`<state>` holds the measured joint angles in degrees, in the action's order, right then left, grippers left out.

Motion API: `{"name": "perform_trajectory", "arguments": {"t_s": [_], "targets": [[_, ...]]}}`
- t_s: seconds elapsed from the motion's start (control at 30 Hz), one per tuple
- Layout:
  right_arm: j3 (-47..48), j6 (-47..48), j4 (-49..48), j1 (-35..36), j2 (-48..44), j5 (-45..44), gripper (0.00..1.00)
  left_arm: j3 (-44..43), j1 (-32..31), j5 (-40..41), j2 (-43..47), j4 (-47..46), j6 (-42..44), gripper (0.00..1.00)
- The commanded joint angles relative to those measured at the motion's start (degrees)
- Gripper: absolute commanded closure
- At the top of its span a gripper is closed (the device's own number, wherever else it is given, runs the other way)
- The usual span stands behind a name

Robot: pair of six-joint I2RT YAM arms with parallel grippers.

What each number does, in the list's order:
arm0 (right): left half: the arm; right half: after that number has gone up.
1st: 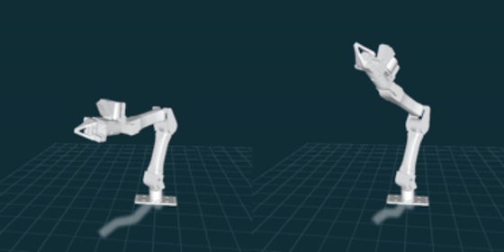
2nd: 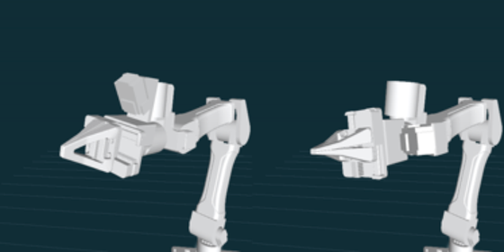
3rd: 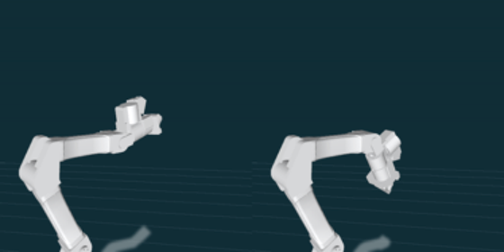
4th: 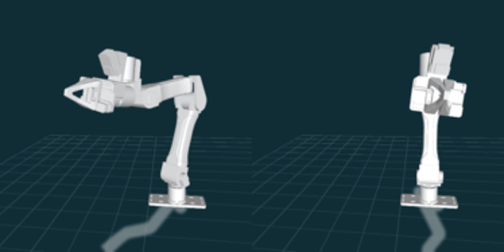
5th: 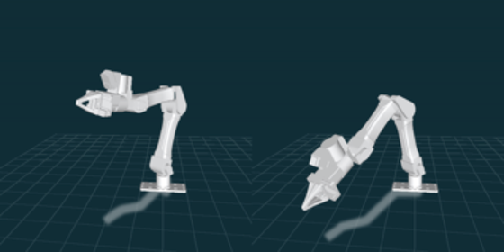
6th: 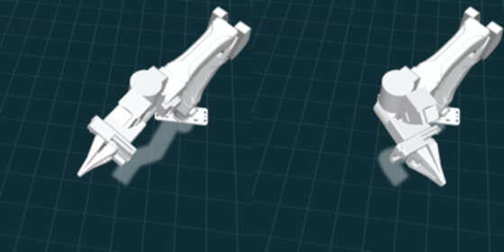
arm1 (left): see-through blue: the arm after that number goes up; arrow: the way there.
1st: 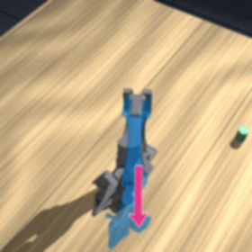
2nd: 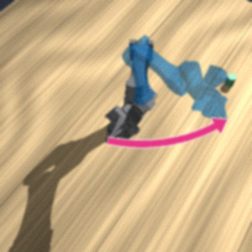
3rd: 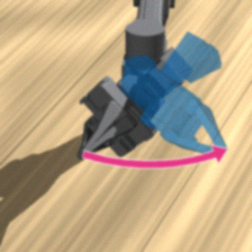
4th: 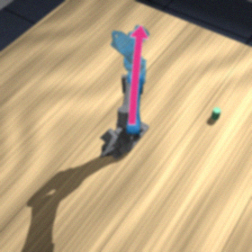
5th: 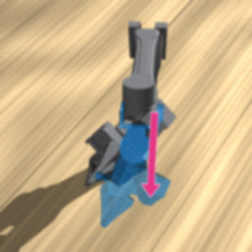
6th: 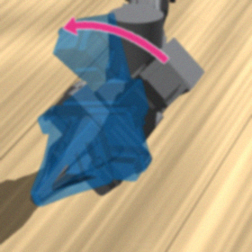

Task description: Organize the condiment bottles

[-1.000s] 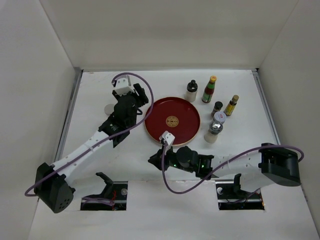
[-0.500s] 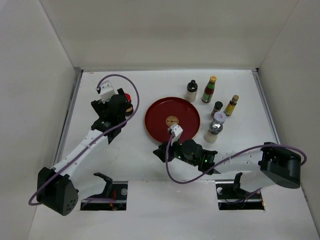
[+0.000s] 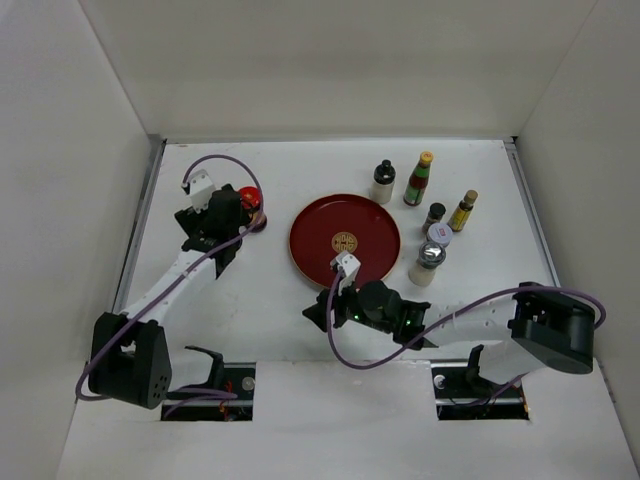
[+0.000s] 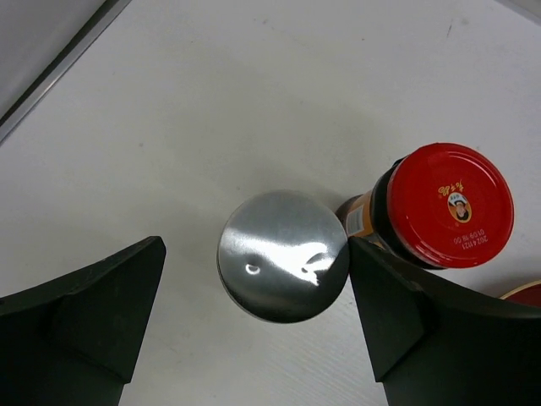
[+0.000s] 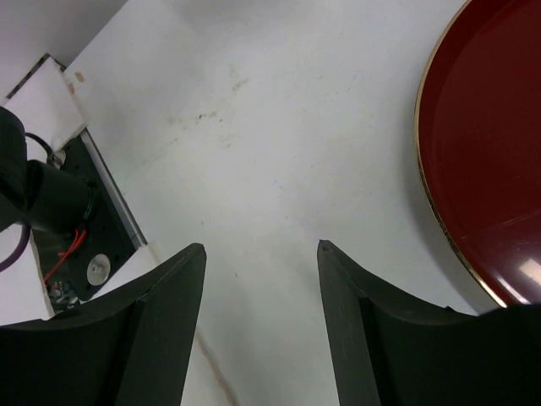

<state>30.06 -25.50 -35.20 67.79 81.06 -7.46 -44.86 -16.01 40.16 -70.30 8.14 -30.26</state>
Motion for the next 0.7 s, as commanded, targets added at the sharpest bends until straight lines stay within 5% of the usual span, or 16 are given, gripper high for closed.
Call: {"name": "perform_trajectory", "arguments": {"t_s": [0.0, 0.2, 0.4, 0.53, 0.67], "targets": [[2.1, 0.4, -3.6, 0.8, 0.3, 1.6, 0.38, -0.3, 1.3, -3.0, -2.3, -5.5, -0.3, 0.12], [2.5, 0.7, -3.3, 1.0, 1.5, 1.7, 0.39, -0.5, 2.3, -5.0, -6.2, -8.1, -0.3, 0.23], [2.5, 0.5, -3.5, 1.1, 1.9, 1.9, 0.39, 1.2, 1.6, -3.6, 1.1, -7.4, 0.5, 0.63], [2.7, 1.0, -4.1, 1.0, 2.8, 2.2, 0.35, -1.2, -3.5, -1.4, 12.6, -1.4, 1.1, 0.65], [3.9, 1.2, -3.5, 1.9, 4.3, 5.1, 0.24, -6.2, -11.4, -1.9, 13.5, -0.1, 1.0, 0.65]]}}
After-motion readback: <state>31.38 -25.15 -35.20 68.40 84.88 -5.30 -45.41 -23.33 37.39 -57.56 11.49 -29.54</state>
